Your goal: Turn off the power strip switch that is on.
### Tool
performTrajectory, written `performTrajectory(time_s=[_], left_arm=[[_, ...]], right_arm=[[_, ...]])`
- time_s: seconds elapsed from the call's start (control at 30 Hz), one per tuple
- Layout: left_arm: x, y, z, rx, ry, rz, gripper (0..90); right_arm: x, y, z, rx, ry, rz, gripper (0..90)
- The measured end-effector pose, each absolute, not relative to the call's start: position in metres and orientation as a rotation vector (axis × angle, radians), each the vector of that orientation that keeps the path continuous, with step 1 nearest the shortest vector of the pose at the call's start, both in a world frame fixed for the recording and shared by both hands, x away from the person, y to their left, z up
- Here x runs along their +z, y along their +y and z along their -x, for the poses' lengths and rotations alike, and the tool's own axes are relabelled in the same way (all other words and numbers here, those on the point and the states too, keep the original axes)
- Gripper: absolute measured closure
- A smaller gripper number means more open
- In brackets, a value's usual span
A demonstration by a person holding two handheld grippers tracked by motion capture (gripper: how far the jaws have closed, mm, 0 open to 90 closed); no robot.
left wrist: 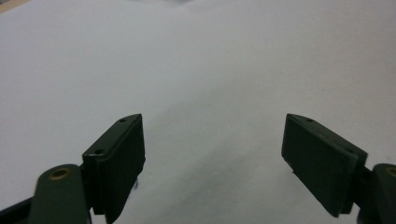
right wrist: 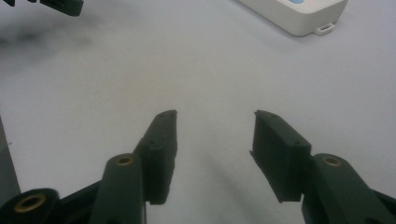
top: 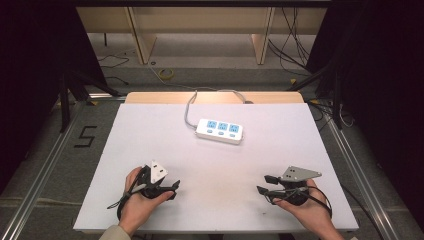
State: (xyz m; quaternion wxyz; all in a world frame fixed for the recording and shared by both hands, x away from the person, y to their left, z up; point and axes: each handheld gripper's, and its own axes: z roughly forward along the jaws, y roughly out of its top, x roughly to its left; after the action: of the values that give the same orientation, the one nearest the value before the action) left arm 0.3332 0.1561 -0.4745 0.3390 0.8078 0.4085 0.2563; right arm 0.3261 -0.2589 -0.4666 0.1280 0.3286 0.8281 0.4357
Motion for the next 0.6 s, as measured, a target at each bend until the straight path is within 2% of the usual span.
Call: performTrajectory(time_s=[0.03, 0.37, 0.5, 0.6], left_arm=[[-0.475, 0.156, -0.333, 0.667, 1.064, -2.104, 21.3], [-0.473, 0.154, -0.33, 0.676, 1.059, -2.102, 21.6], [-0.474, 0.153, -0.331, 0.674, 1.065, -2.103, 21.6], [-0.474, 0.153, -0.33, 0.675, 1.061, -2.104, 21.6]], right_arm=[[-0.467, -0.259, -0.326, 1.267, 2.409, -0.956, 53.0], [-0.46, -0.256, -0.327, 1.183, 2.435, -0.931, 83.0], [-0.458, -0.258, -0.331, 1.165, 2.43, -0.941, 90.0], [-0.455, -0.259, -0.334, 1.157, 2.421, -0.956, 90.0]])
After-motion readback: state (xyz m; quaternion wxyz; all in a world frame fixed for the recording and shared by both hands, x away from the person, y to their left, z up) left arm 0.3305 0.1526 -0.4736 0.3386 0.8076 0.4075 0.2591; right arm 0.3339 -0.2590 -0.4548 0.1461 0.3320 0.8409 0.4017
